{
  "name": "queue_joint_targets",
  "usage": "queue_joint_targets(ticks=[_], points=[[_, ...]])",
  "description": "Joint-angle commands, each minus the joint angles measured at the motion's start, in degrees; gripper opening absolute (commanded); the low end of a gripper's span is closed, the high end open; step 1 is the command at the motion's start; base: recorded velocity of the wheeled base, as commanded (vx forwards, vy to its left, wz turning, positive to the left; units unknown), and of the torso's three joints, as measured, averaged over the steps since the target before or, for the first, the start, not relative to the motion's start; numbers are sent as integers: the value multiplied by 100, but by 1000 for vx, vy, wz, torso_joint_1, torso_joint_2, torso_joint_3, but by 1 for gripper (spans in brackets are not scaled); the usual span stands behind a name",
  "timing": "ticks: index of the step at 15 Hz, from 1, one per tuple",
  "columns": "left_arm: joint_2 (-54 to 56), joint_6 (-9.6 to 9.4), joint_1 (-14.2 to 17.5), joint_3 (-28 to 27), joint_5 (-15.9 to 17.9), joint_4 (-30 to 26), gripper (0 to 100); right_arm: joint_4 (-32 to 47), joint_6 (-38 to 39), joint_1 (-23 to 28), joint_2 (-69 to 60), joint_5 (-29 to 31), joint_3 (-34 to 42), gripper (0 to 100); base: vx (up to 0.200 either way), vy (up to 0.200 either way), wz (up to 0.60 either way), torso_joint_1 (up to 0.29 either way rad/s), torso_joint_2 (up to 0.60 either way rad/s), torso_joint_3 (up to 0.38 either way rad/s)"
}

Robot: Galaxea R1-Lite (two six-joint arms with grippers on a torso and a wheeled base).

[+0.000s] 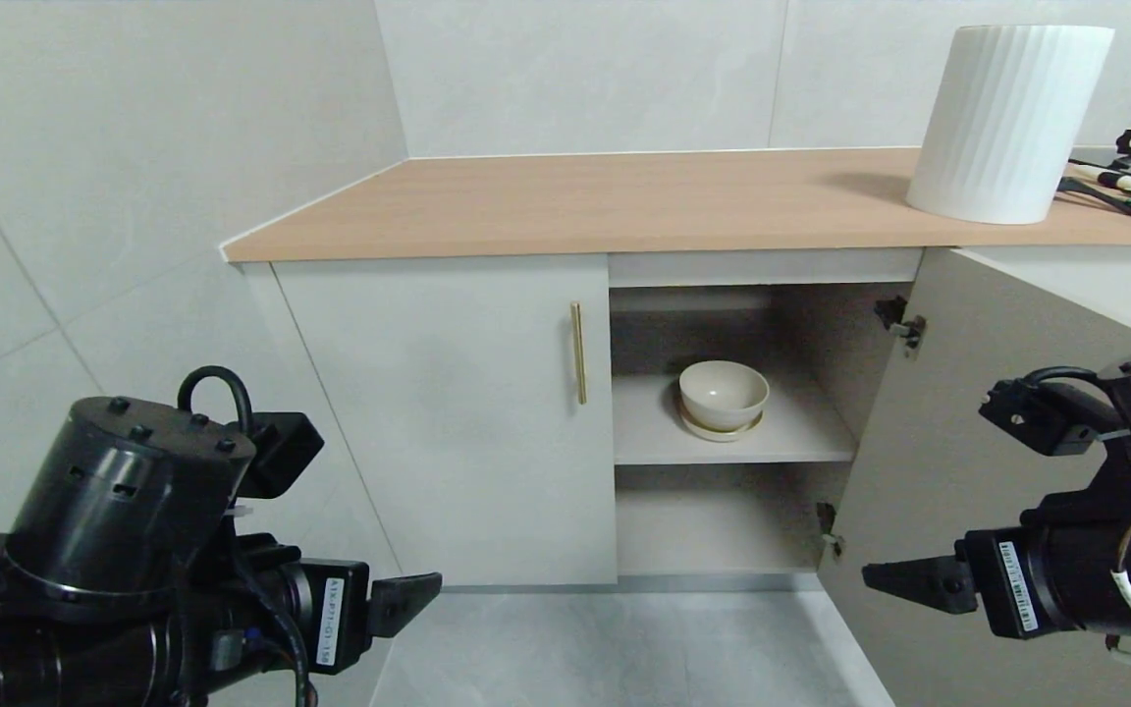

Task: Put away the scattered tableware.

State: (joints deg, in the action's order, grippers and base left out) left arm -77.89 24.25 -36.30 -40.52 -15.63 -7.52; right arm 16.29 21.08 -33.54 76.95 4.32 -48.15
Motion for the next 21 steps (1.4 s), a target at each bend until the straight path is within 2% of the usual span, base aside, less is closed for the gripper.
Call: queue_joint_targets(ticks=[1, 9, 11, 13, 15, 18, 21], points=[[-16, 1, 0, 18, -2, 5, 100, -3, 2, 5, 57, -1, 8, 100, 0, 0, 0, 0, 0, 0], [-25, -17, 0, 44, -2, 5, 100, 6, -16, -4, 22, 69, 34, 100, 0, 0, 0, 0, 0, 0], [-60, -43, 0, 62, -10, 5, 100, 252, -25, -4, -48, 69, -10, 100, 0, -200, 0, 2, 2, 9], [-69, -175, 0, 115, -98, 14, 100, 507, -209, -4, -198, 69, -27, 100, 0, -200, 0, -2, 2, 2], [-60, -183, 0, 115, -98, 14, 100, 1008, -570, -13, -461, 61, -54, 100, 0, -200, 0, 5, 10, 0], [-69, -175, -8, 115, -107, 14, 100, 2247, -1413, -21, -997, 17, -177, 100, 0, -200, 0, 1, -1, 2], [-69, -175, -8, 115, -107, 14, 100, 2968, -2081, -21, -1490, 43, -186, 100, 0, -200, 0, 1, 2, 1]])
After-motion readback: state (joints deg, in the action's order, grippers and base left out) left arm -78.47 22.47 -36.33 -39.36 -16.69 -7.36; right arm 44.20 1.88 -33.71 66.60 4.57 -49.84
